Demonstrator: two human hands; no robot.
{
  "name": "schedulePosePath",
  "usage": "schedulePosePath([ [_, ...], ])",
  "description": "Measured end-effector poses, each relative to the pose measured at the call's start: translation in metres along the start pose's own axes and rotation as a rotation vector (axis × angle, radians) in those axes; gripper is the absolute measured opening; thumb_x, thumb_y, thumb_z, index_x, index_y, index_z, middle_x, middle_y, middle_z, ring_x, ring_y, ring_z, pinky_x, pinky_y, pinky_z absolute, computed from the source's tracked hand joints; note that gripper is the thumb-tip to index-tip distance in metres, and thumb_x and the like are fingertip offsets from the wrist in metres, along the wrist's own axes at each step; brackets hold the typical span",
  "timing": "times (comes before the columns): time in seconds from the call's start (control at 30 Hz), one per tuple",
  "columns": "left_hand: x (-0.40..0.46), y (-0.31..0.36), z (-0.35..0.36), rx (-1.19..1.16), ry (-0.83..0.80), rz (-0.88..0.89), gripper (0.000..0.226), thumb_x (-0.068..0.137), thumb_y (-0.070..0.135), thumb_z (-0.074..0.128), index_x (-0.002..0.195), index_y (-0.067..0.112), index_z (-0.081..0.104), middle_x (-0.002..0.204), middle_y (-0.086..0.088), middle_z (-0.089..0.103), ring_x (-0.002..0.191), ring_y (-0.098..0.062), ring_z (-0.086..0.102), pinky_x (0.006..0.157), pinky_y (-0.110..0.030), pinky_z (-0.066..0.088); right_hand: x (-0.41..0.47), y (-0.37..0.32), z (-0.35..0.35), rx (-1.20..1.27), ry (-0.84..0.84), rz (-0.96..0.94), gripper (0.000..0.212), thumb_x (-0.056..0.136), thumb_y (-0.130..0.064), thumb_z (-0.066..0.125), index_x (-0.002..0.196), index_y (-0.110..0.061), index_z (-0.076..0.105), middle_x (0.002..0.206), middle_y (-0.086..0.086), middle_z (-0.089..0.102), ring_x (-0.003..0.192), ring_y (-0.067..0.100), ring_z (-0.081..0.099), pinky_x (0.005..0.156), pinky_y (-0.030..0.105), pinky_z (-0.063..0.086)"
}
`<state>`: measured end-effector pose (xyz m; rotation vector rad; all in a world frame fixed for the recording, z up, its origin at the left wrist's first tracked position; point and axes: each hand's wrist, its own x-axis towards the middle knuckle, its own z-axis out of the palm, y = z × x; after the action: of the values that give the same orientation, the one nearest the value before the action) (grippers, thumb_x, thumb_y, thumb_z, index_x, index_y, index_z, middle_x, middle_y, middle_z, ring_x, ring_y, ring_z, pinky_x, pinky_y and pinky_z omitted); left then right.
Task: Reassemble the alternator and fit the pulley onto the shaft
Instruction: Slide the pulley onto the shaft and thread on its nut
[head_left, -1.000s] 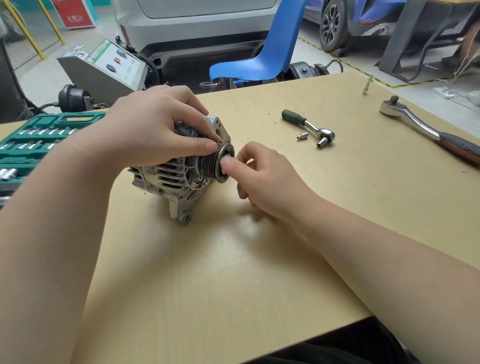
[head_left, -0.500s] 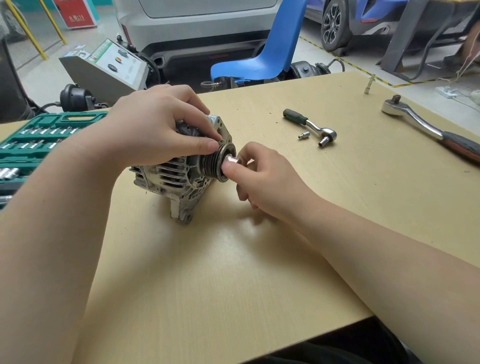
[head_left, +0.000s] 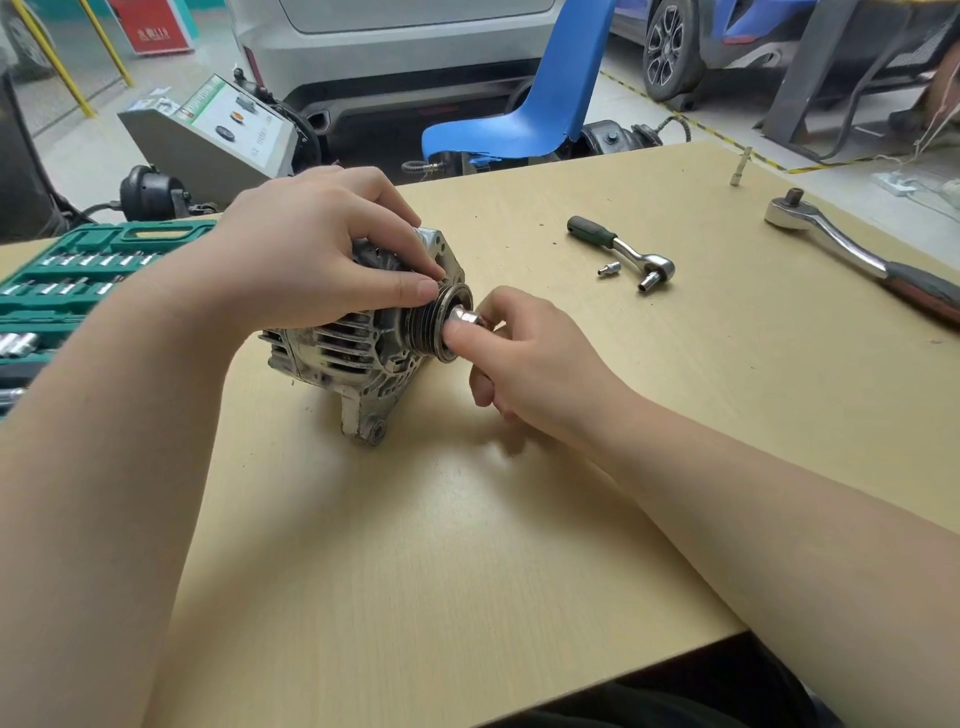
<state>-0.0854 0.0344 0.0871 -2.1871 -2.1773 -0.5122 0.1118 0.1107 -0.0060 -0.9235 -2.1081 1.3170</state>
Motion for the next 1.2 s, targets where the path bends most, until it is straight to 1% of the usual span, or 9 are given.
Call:
schedulePosePath([
  [0.17,0.0,-0.0003,-0.0003,-0.01,-0.003,0.002,0.03,0.079,0.081,0.059,0.097,0.065,0.076,0.125,0.028,0.061,0.123,-0.006,0.05,0.101,-0.051,0.048,0.0036,-0.0033,-0.0036,0.324,-0.16,0.274,0.06,0.096,-0.065,0.047,0.079,-0.01,0.065,0.062,0.019,0.068,0.039,0.023,0.048,0.04,0.021,0.033],
  [0.23,-0.0001,0.0005,0.0001,-0.01,-0.006,0.001,0.03,0.079,0.081,0.059,0.097,0.065,0.075,0.125,0.028,0.061,0.124,-0.005,0.05,0.101,-0.051,0.048,0.0033,-0.0014,-0.0042,0.178,-0.099,0.208,0.057,0.091,-0.069,0.05,0.085,-0.014,0.066,0.063,0.011,0.071,0.043,0.018,0.054,0.044,0.024,0.038],
  [0.3,-0.0004,0.0014,0.0002,-0.013,-0.006,0.006,0.029,0.078,0.081,0.058,0.096,0.066,0.074,0.125,0.028,0.061,0.125,-0.006,0.051,0.101,-0.053,0.048,0.0007,-0.0001,-0.004,-0.028,0.023,0.075,0.043,0.084,-0.066,0.055,0.088,-0.023,0.062,0.065,0.002,0.072,0.047,0.009,0.057,0.049,0.026,0.042],
  [0.37,-0.0004,0.0011,-0.0003,-0.012,-0.003,0.008,0.029,0.078,0.082,0.057,0.096,0.066,0.074,0.125,0.028,0.061,0.125,-0.007,0.051,0.101,-0.054,0.049,-0.0002,0.001,-0.002,-0.101,0.074,-0.013,0.037,0.084,-0.059,0.057,0.087,-0.022,0.058,0.069,0.001,0.071,0.052,0.01,0.057,0.053,0.029,0.043],
  [0.5,0.0,0.0011,-0.0004,-0.007,-0.006,0.011,0.038,0.074,0.089,0.051,0.096,0.067,0.074,0.126,0.029,0.061,0.126,-0.006,0.051,0.1,-0.054,0.049,-0.0007,-0.0009,-0.0004,0.011,0.0,0.001,0.04,0.096,-0.053,0.054,0.082,-0.016,0.059,0.058,0.003,0.068,0.044,0.009,0.051,0.05,0.026,0.04],
  [0.63,0.0007,0.0007,0.0,-0.003,0.0,0.014,0.038,0.075,0.089,0.048,0.094,0.067,0.073,0.125,0.028,0.061,0.124,-0.008,0.052,0.099,-0.055,0.05,0.0007,-0.0023,-0.002,0.218,-0.076,0.089,0.042,0.099,-0.05,0.053,0.077,-0.015,0.059,0.05,0.006,0.06,0.045,0.02,0.045,0.042,0.022,0.035],
  [0.8,0.0017,-0.0006,0.0009,0.015,0.004,0.027,0.035,0.076,0.09,0.045,0.09,0.069,0.069,0.124,0.028,0.06,0.124,-0.008,0.051,0.097,-0.054,0.05,0.0025,-0.0044,-0.0014,0.36,-0.113,0.178,0.049,0.101,-0.052,0.051,0.071,-0.014,0.057,0.048,0.009,0.054,0.033,0.016,0.038,0.036,0.016,0.028],
  [1.0,0.0018,-0.0022,0.0005,0.02,0.005,0.039,0.034,0.076,0.091,0.045,0.09,0.071,0.068,0.125,0.028,0.06,0.124,-0.008,0.051,0.096,-0.054,0.05,0.0028,0.0009,0.003,0.248,-0.1,0.107,0.055,0.099,-0.063,0.045,0.073,-0.016,0.058,0.053,0.01,0.061,0.039,0.017,0.043,0.041,0.021,0.035],
  [1.2,0.001,-0.0004,0.0004,0.028,0.011,0.049,0.023,0.078,0.087,0.048,0.087,0.073,0.064,0.126,0.028,0.061,0.125,-0.009,0.052,0.096,-0.054,0.05,0.0024,0.0022,-0.0016,0.079,-0.068,-0.002,0.047,0.099,-0.058,0.049,0.08,-0.016,0.06,0.055,0.002,0.066,0.042,0.011,0.05,0.052,0.028,0.039],
])
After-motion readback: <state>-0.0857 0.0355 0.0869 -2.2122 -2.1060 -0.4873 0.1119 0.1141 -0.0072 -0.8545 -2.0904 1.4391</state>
